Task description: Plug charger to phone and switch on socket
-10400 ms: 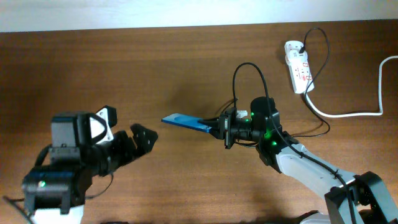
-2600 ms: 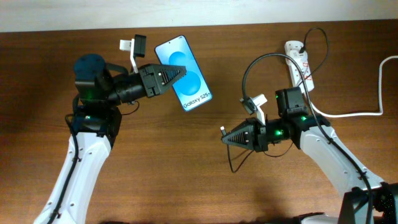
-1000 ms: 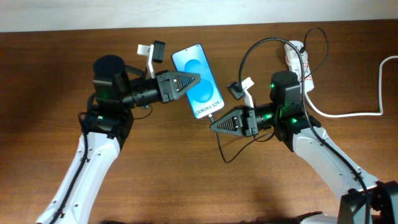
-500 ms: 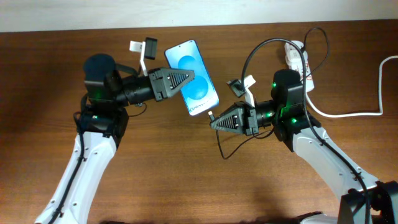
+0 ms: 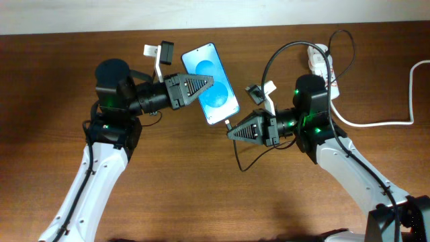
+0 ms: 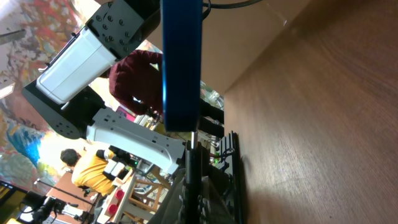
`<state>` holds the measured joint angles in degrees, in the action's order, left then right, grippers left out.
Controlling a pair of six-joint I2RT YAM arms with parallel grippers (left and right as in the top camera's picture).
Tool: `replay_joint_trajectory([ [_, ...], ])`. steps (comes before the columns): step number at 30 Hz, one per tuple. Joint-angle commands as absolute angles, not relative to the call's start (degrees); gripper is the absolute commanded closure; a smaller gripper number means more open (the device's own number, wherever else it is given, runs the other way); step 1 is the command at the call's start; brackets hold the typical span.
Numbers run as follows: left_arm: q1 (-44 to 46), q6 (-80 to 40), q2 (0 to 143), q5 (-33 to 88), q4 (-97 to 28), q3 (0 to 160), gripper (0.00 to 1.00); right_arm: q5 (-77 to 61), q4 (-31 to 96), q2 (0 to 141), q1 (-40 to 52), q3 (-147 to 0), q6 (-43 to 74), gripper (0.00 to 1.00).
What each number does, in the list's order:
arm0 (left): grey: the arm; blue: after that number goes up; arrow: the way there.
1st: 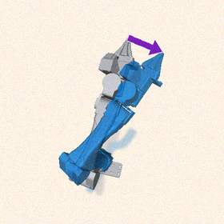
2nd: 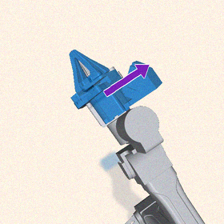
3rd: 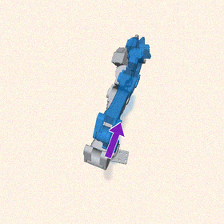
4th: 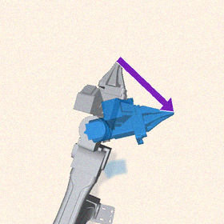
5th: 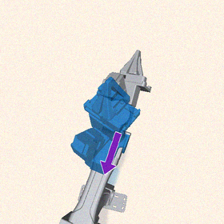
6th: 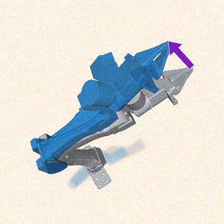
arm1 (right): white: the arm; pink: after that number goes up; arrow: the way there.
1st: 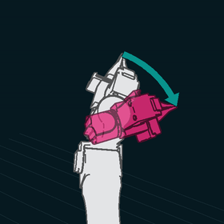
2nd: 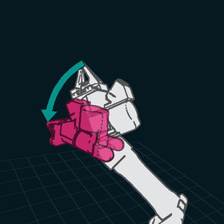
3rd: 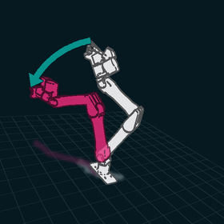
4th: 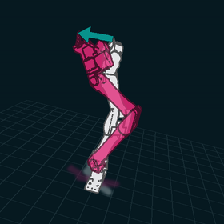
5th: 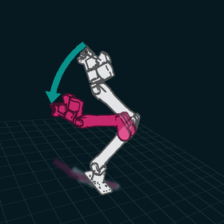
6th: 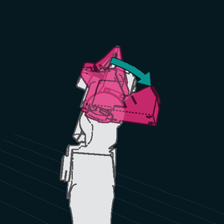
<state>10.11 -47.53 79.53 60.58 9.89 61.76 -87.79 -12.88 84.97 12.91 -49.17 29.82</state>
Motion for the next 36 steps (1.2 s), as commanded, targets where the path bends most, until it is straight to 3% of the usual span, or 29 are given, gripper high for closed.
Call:
replay_joint_trajectory([
  [1, 10.1, -47.1, 79.5, 58.5, 8.5, 62.5, 1.00, -88.9, -13.4, 84.9, 13.1, -49.6, 30.6, 0.96],
  [5, 10.1, -47.2, 79.5, 56.0, 1.6, 62.5, 1.00, -88.9, -13.4, 84.9, 13.1, -49.6, 30.6, 0.96],
  [9, 10.1, -47.3, 79.5, 56.2, 2.7, 62.5, 1.00, -88.9, -13.3, 84.9, 13.1, -49.6, 31.0, 0.96],
  [14, 10.1, -49.9, 79.5, 56.6, 7.8, 62.5, 1.00, -88.9, -13.3, 84.9, 13.1, -49.6, 40.2, 0.96],
  [36, 12.2, -49.9, 79.5, 58.7, 6.8, 62.5, 1.00, -86.2, -18.2, 84.9, 13.1, -49.6, 41.0, 0.96],
])
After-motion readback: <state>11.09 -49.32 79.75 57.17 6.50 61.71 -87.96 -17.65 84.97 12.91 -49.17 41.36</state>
